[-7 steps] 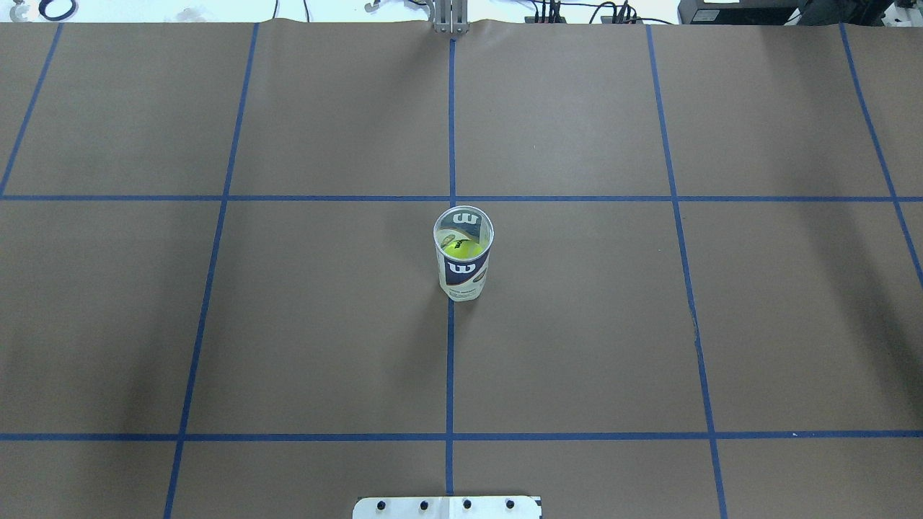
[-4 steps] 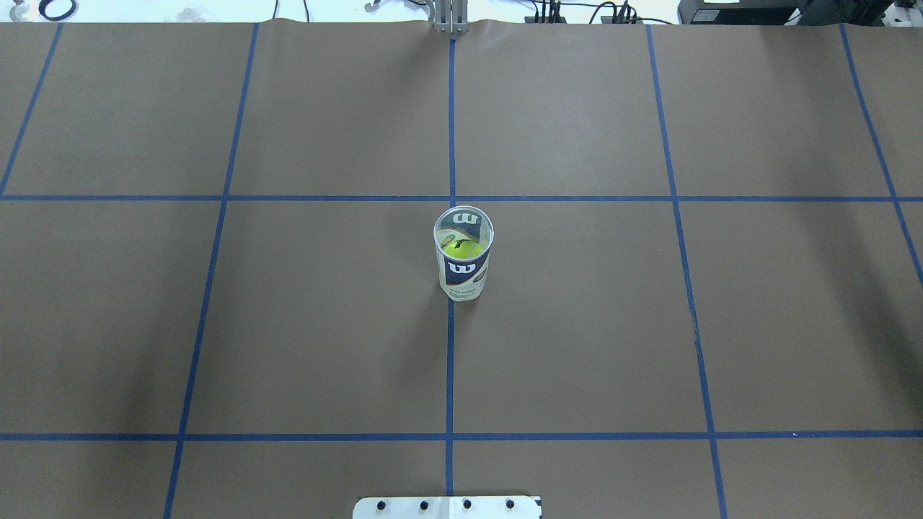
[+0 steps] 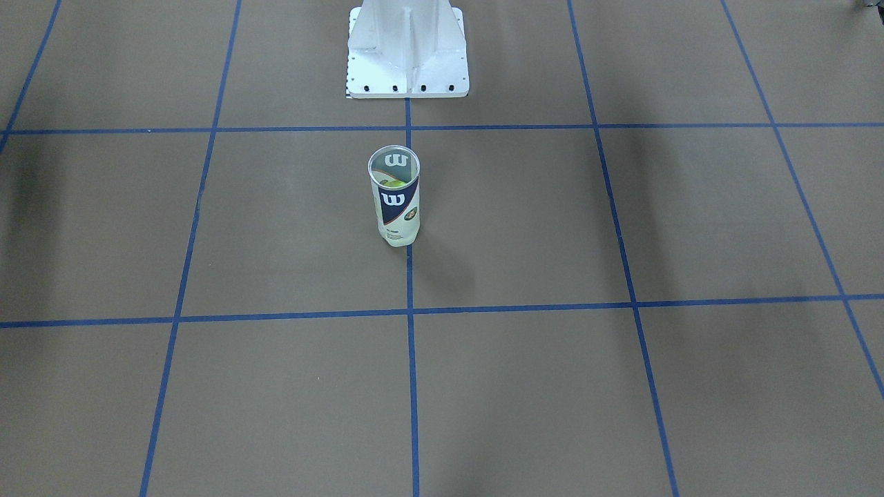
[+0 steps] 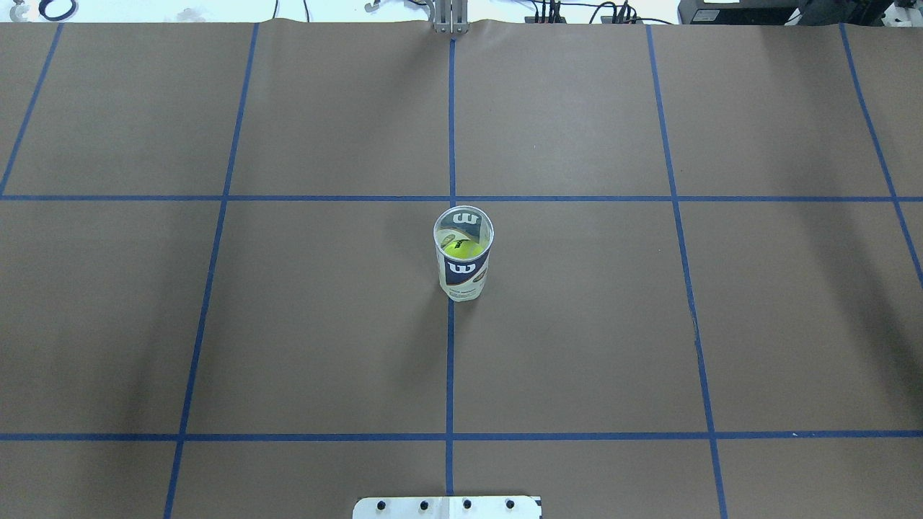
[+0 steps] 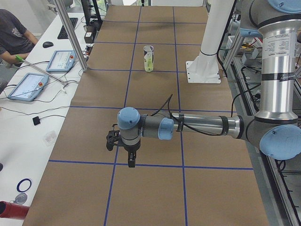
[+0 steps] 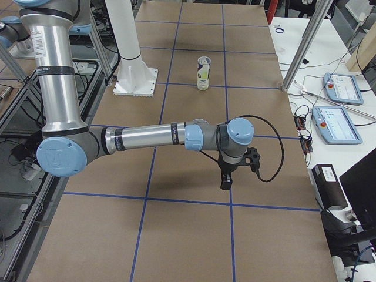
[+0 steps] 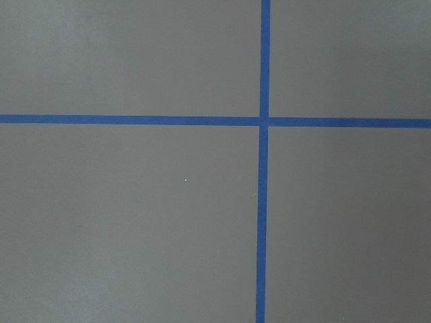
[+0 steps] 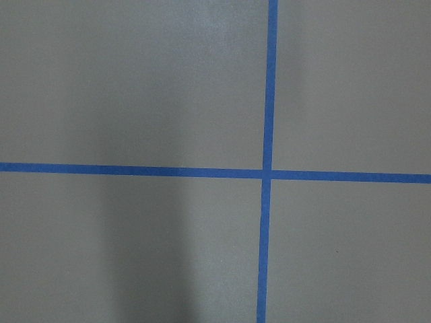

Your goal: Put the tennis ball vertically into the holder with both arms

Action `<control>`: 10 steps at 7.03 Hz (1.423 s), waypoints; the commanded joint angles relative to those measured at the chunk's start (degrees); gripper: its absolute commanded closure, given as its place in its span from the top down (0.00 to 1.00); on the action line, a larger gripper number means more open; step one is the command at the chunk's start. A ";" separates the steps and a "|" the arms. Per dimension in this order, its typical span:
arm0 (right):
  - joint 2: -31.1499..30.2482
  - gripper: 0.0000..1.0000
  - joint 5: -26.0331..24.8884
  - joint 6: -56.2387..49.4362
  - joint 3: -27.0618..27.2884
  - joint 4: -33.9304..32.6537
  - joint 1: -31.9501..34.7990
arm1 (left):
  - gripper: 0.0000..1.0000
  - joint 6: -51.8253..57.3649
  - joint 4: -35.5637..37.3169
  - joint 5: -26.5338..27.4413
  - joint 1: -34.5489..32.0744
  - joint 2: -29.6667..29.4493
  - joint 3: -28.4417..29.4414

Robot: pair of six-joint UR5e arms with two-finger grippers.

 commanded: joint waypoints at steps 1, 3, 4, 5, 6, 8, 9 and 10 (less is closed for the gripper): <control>-0.42 0.99 0.06 -1.12 0.96 -2.18 0.03 | 1.00 -0.12 -0.53 -1.39 0.10 -0.10 0.66; -0.77 0.99 0.06 -1.03 0.96 -1.75 0.03 | 1.00 0.05 -0.80 -1.57 0.10 -0.27 0.84; -1.30 0.99 0.06 -0.86 1.05 -1.57 0.03 | 1.00 0.05 -0.80 -1.57 0.10 -0.27 0.31; -1.39 0.99 0.24 -0.86 1.22 -1.48 0.03 | 1.00 0.31 -0.80 -1.57 0.10 -0.27 0.40; -1.48 0.99 0.41 -0.86 1.22 -1.48 0.03 | 1.00 0.31 -0.80 -1.57 0.10 -0.27 0.31; -1.48 0.99 0.41 -0.86 1.22 -1.48 0.03 | 1.00 0.58 -0.89 -1.57 0.10 -0.27 0.31; -1.48 0.99 0.33 -0.86 1.14 -1.48 0.03 | 1.00 0.58 -0.89 -1.57 0.10 -0.36 0.31; -1.48 0.99 0.33 -0.86 1.22 -1.48 0.03 | 1.00 0.58 -0.89 -1.57 0.10 -0.36 0.22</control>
